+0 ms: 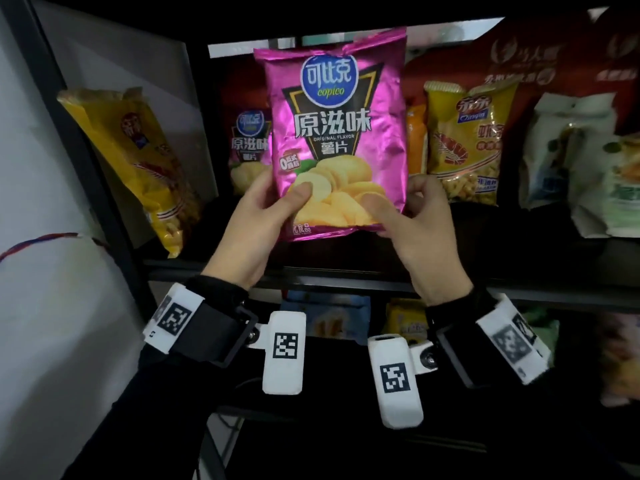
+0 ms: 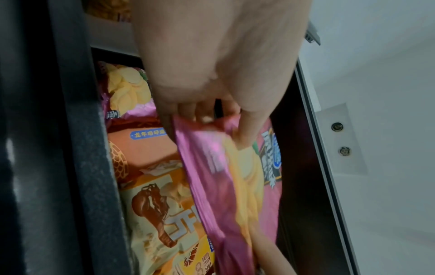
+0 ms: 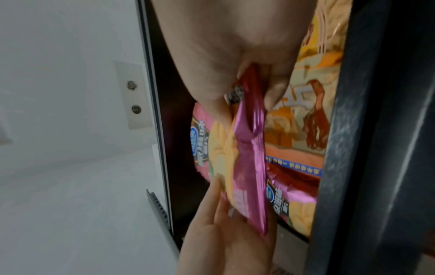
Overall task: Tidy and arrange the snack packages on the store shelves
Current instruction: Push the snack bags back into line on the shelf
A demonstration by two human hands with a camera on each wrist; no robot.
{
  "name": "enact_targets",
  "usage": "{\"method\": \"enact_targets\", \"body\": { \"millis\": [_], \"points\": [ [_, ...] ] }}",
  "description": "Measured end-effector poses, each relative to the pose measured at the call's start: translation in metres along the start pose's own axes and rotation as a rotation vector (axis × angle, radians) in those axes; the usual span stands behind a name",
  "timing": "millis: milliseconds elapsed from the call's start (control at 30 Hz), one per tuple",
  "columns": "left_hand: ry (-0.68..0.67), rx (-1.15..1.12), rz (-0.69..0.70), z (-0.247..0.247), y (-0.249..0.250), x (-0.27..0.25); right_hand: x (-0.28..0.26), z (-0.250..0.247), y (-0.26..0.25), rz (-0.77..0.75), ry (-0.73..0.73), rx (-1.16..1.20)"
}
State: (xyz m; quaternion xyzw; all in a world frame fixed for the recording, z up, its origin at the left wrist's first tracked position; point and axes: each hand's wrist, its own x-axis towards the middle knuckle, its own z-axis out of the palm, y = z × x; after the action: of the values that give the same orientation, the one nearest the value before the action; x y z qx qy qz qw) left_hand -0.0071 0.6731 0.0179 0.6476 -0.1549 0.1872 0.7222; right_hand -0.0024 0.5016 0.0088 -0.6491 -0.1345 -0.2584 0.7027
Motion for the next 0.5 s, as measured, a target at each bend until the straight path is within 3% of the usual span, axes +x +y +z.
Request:
{"method": "enact_targets", "body": {
  "millis": [133, 200, 367, 433, 500],
  "points": [
    [0.06, 0.051, -0.063, 0.008, -0.011, 0.014, -0.008, -0.036, -0.001, -0.241, 0.376, -0.029],
    [0.101, 0.067, -0.091, 0.009, -0.02, 0.017, -0.012, -0.055, 0.0, -0.293, 0.5, -0.106],
    [0.157, 0.08, -0.153, 0.009, -0.036, 0.024, -0.023, -0.084, 0.008, -0.271, 0.628, -0.409],
    [0.161, 0.067, -0.163, 0.008, -0.038, 0.027, -0.024, -0.09, 0.008, -0.182, 0.602, -0.452],
    [0.153, 0.067, -0.17, 0.007, -0.039, 0.028, -0.025, -0.092, 0.008, -0.068, 0.552, -0.663]
  ]
}}
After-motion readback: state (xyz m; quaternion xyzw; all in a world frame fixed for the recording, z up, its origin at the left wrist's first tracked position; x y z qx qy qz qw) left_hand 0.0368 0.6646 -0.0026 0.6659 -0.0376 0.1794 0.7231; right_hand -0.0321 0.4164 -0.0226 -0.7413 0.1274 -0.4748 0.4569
